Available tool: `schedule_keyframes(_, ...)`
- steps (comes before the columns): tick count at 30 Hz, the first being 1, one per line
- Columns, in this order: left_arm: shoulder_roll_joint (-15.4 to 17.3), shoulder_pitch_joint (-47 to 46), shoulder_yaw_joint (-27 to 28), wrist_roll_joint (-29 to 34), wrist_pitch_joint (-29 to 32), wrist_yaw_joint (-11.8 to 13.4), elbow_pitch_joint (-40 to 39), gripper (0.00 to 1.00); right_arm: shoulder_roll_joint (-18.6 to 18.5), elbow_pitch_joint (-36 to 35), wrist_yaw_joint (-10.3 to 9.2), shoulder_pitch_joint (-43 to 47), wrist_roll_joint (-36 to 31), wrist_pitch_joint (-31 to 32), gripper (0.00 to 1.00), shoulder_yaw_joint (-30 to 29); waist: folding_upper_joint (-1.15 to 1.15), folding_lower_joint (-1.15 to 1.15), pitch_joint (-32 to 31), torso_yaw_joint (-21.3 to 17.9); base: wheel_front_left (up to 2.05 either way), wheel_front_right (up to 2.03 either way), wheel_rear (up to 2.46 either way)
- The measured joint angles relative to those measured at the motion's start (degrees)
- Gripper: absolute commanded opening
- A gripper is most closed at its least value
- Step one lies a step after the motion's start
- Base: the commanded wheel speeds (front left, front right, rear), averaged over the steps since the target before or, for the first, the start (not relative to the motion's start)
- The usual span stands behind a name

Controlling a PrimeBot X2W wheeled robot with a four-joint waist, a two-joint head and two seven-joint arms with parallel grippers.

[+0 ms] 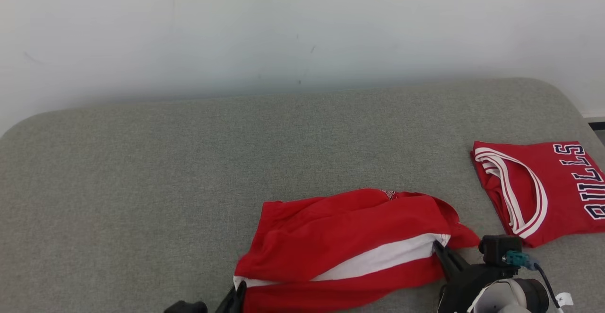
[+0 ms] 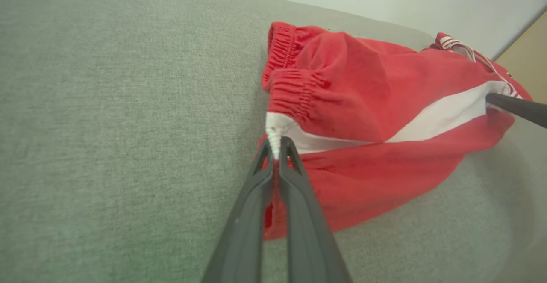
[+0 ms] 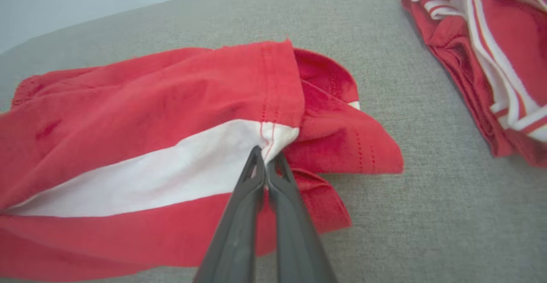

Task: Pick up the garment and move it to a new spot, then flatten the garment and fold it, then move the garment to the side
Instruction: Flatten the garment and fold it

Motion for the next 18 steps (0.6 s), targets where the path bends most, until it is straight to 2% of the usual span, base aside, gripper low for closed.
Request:
schedule_keyframes(6,0.2,-3.0,1.6,-3.7,0.1,-0.5,-4.6,0.00,-0.7,-5.7,0.00,-2.0,4.4,-1.0,0.00,-0.4,0.00,0.00,0.3,-0.1,0.00,0.00,0.00)
schedule_keyframes(13,3.8,-12.2,2.7,-8.5,4.9,-0.6,-11.4,0.00,-3.4,-14.3,0.00,-9.3,7.5,4.0,0.00,0.9,0.00,0.00,2.0,-0.6,0.00,0.00,0.00)
schedule_keyframes(17,5.5,-17.3,3.3,-11.2,6.9,-0.8,-13.4,0.00,-3.6,-16.7,0.00,-13.1,8.0,6.0,0.00,0.8,0.00,0.01,3.3,-0.7,0.00,0.00,0.00)
schedule_keyframes(18,5.7,-18.9,3.3,-13.5,7.6,-0.8,-14.1,0.00,-3.5,-17.0,0.00,-14.4,8.3,6.5,0.00,0.7,0.00,0.00,3.7,-0.8,0.00,0.00,0.00)
